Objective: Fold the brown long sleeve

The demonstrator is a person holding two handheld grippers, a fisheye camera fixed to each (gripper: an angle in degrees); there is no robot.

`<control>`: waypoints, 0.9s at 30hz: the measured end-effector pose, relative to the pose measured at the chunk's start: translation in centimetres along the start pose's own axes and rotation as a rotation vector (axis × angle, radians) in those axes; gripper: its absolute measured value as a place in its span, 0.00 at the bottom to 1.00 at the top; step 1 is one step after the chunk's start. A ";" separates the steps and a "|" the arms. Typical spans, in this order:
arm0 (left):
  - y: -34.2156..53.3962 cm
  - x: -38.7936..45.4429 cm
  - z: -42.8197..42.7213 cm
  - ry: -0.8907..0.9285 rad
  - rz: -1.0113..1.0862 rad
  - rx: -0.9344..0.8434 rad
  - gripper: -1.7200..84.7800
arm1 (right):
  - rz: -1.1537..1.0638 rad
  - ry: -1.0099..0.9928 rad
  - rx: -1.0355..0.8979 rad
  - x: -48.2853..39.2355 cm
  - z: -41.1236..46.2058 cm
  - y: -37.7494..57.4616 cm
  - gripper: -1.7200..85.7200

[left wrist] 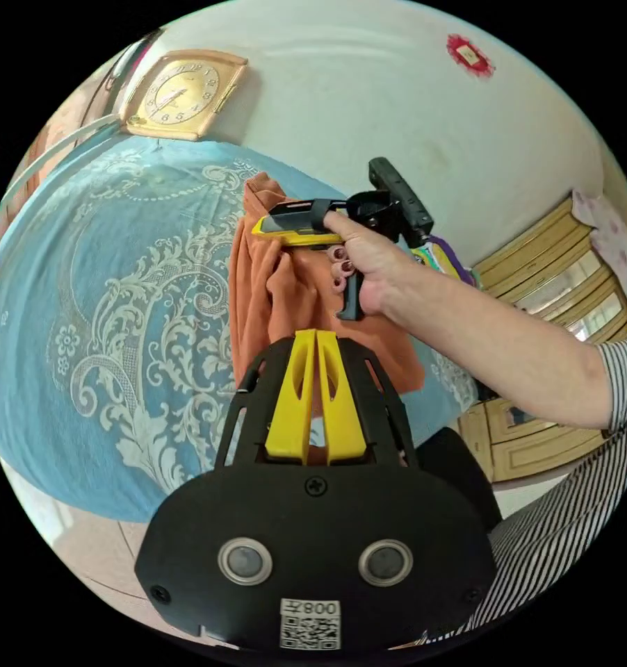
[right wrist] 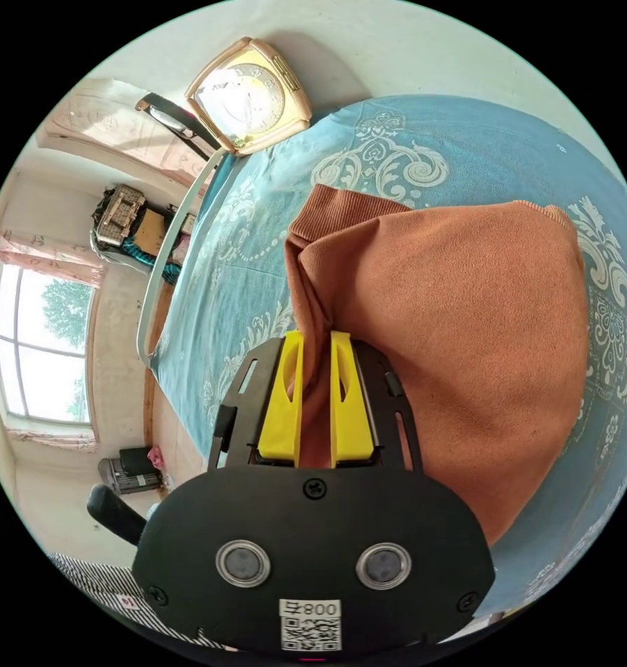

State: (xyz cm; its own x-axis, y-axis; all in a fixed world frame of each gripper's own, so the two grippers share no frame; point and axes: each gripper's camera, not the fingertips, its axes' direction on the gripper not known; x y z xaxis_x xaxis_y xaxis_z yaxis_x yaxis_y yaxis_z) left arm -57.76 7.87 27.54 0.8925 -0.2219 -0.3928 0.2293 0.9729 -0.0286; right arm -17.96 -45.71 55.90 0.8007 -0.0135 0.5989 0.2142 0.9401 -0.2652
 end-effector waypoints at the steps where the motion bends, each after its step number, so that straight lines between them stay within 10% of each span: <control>1: 0.1 -0.1 0.1 0.015 -0.015 0.004 0.02 | -0.006 -0.053 0.004 -0.4 -0.9 0.0 0.09; 27: 2.5 12.9 -2.4 -0.054 0.099 0.110 0.02 | -0.347 0.371 0.010 -9.6 -8.4 7.2 0.02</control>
State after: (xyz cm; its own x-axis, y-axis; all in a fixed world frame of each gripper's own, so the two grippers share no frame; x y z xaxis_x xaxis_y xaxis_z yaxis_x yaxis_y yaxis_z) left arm -46.60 7.55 20.20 0.9318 -0.1308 -0.3387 0.1774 0.9779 0.1104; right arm -19.40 -41.67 41.96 0.8284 -0.4445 0.3410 0.4993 0.8618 -0.0897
